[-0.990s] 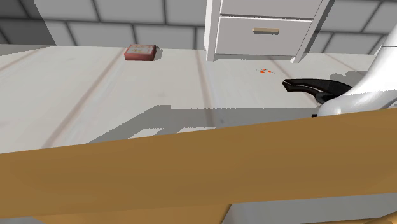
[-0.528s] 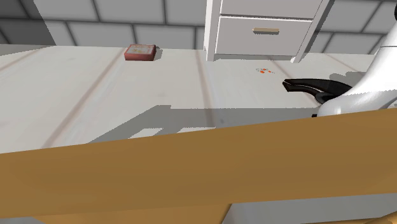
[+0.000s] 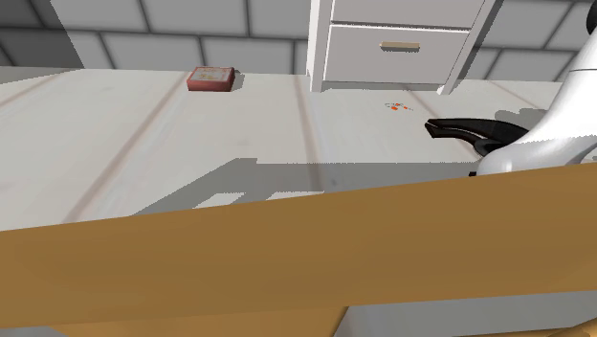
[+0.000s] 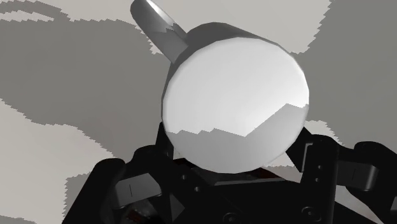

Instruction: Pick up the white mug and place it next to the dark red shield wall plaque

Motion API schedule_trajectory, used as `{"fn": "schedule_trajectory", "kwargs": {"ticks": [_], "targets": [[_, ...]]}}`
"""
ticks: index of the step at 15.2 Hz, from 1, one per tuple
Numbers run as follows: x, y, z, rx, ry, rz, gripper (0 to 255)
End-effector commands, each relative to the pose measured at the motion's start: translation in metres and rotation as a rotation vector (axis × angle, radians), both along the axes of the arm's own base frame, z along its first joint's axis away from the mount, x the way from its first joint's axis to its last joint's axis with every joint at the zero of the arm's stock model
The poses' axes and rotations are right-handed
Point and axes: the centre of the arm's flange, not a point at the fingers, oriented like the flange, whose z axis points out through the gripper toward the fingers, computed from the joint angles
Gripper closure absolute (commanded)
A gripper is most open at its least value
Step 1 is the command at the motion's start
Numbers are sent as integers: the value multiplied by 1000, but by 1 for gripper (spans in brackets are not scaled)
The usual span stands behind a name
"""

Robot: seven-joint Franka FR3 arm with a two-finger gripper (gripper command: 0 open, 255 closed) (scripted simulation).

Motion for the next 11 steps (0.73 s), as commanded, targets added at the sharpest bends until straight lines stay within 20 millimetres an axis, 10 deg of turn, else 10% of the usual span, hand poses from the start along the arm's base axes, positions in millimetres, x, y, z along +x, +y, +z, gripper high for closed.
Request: {"fn": "schedule_trajectory", "kwargs": {"ticks": [1, 11], "targets": [[-1, 1, -11, 0, 0, 0, 255], [-1, 1, -60, 0, 0, 0, 255]]}}
